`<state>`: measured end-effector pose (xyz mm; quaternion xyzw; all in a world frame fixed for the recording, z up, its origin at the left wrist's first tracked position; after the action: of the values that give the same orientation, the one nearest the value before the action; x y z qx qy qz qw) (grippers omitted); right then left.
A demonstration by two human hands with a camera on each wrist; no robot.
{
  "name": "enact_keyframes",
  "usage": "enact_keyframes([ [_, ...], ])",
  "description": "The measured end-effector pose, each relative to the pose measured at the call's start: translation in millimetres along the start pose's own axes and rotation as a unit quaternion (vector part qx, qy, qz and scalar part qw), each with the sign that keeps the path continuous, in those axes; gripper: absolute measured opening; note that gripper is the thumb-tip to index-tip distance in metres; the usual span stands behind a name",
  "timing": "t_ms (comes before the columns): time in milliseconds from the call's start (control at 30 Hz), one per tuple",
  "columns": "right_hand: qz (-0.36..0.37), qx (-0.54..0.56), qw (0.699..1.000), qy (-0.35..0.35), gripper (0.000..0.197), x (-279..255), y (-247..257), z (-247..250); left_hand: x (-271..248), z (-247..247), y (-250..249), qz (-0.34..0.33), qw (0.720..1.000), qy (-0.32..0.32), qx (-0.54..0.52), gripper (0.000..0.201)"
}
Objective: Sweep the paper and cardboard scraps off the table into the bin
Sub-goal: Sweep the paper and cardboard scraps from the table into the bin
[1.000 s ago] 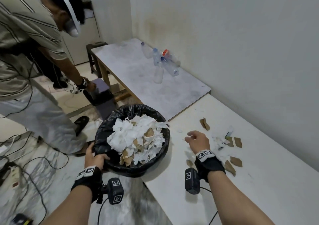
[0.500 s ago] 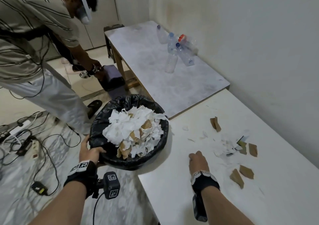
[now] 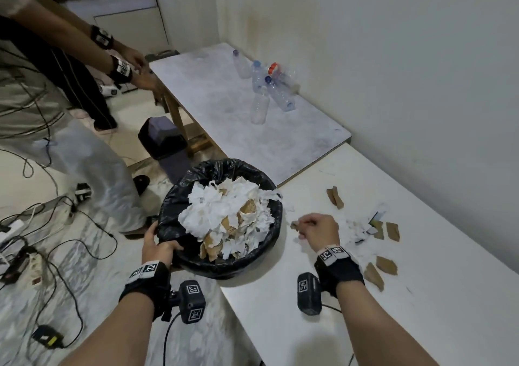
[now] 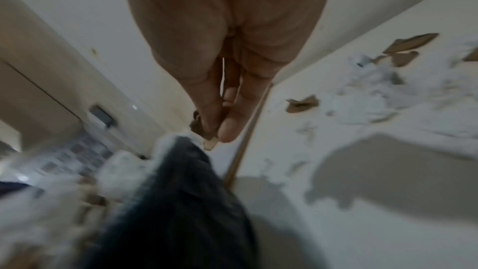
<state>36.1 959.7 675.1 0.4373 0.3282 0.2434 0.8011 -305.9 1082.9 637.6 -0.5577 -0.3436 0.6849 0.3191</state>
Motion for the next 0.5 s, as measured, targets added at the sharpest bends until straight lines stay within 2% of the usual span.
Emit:
enact_keyframes([
  [133, 0.056, 0.012, 0.998, 0.017, 0.014, -15, 56, -12, 0, -12, -14, -0.023, 0.998, 0.049, 0.017, 0.095],
  [300, 0.114, -0.087, 0.99, 0.013, 0.033, -35, 75, -20, -8, -27, -37, -0.043, 0.995, 0.085, 0.032, 0.096],
  [400, 0.098, -0.096, 0.989, -0.045, 0.038, -34, 68, 14, -11, -45, -56, -0.053, 0.992, 0.1, 0.055, 0.093],
  [500, 0.045, -0.109, 0.985, -0.126, 0.036, -14, 41, 64, -15, -79, -76, -0.07, 0.989, 0.119, 0.057, 0.088],
])
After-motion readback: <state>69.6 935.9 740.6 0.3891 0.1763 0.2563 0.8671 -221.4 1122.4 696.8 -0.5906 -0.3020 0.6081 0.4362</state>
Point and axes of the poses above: each hand's wrist, its own x-axis towards the middle knuckle, its own z-axis out of the back of the hand, y = z × x, the point moved 2 cm from there along x, towards the middle knuckle, and after that the axes turned 1 degree about y, right-handed, at the moved point
